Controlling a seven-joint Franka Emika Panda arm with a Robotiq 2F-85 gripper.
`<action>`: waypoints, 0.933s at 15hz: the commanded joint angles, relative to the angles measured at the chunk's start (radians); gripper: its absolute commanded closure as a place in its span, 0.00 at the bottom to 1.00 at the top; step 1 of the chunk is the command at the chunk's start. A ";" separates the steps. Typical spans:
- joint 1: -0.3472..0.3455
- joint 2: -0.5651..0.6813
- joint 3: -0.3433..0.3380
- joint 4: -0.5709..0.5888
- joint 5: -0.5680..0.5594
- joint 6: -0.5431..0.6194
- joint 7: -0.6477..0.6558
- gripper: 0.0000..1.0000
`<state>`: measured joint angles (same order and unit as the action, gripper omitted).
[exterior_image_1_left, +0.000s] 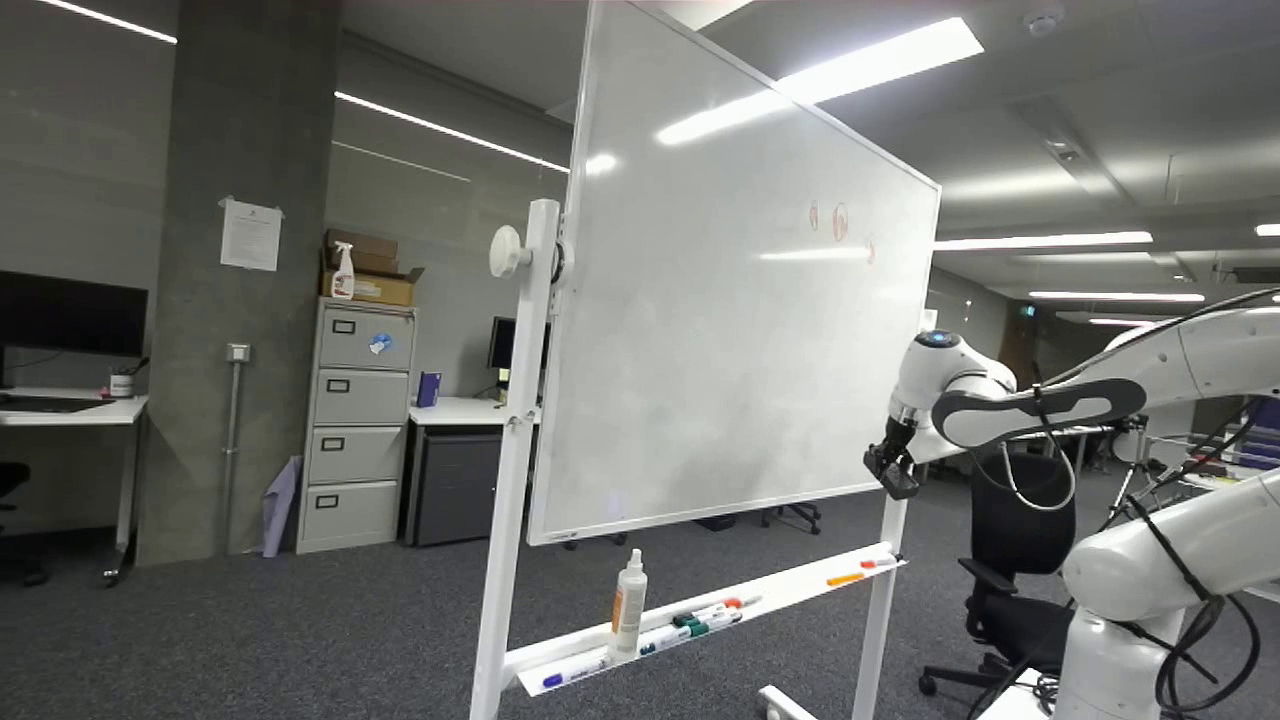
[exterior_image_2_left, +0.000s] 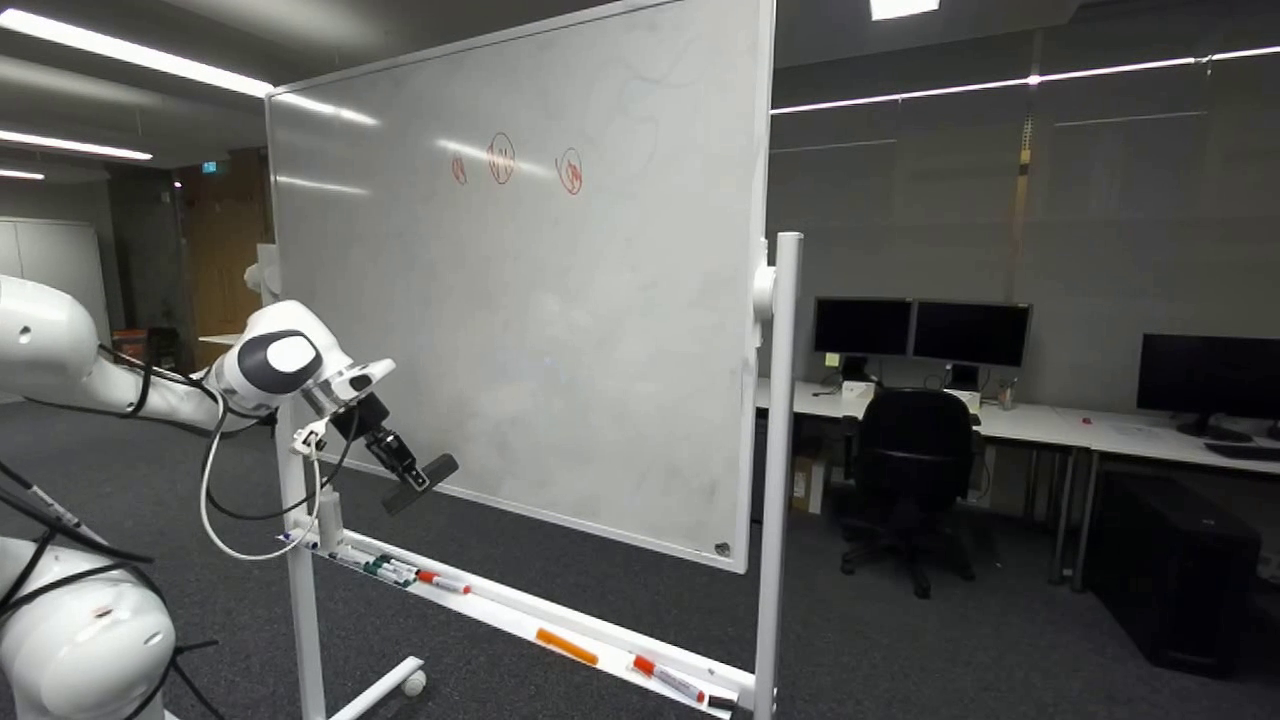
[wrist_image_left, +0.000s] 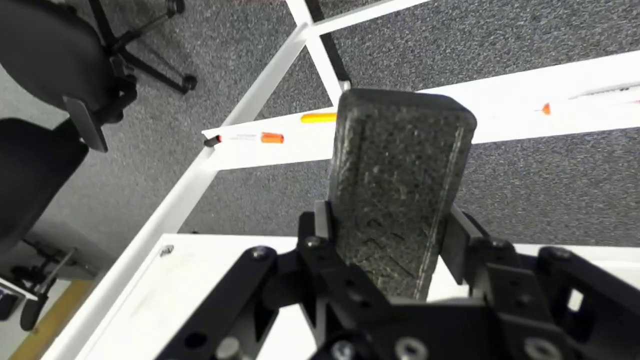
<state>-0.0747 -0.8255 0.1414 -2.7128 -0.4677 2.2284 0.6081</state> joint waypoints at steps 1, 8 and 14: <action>-0.025 -0.081 0.033 0.046 -0.032 0.005 -0.154 0.69; -0.030 -0.120 0.047 0.077 -0.005 0.026 -0.254 0.44; -0.030 -0.120 0.047 0.077 -0.007 0.027 -0.255 0.44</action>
<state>-0.0803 -0.9426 0.1708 -2.6358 -0.4992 2.2484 0.3719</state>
